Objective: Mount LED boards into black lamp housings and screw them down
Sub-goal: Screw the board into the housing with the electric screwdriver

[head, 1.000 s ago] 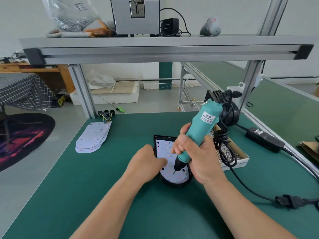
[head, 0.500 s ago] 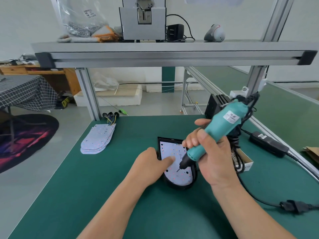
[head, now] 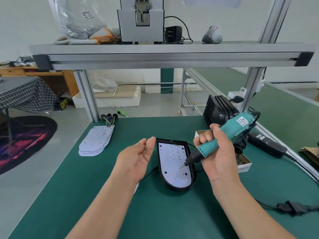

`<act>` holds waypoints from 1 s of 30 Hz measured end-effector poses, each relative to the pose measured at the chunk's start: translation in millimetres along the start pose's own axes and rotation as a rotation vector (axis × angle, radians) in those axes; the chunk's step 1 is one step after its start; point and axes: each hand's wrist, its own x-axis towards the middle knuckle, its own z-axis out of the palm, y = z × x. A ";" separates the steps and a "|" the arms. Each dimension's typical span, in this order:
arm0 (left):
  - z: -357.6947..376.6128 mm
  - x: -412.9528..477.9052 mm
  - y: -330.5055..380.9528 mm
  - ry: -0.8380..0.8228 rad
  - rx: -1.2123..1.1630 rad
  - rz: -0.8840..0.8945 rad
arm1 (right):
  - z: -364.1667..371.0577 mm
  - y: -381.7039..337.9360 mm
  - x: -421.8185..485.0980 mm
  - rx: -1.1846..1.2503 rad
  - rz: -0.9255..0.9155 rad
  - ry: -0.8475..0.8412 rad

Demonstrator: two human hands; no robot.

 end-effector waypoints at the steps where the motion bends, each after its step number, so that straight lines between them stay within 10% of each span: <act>1: 2.0 -2.4 -0.9 -0.027 0.060 0.017 | 0.0 -0.1 0.0 0.005 0.000 0.001; 10: 12.7 -24.1 -5.6 -0.333 0.581 0.023 | 2.3 -11.8 0.9 0.082 -0.009 0.035; 30: 11.3 -33.5 -20.5 -0.512 0.803 -0.025 | 12.2 -32.0 -2.4 0.254 -0.032 0.039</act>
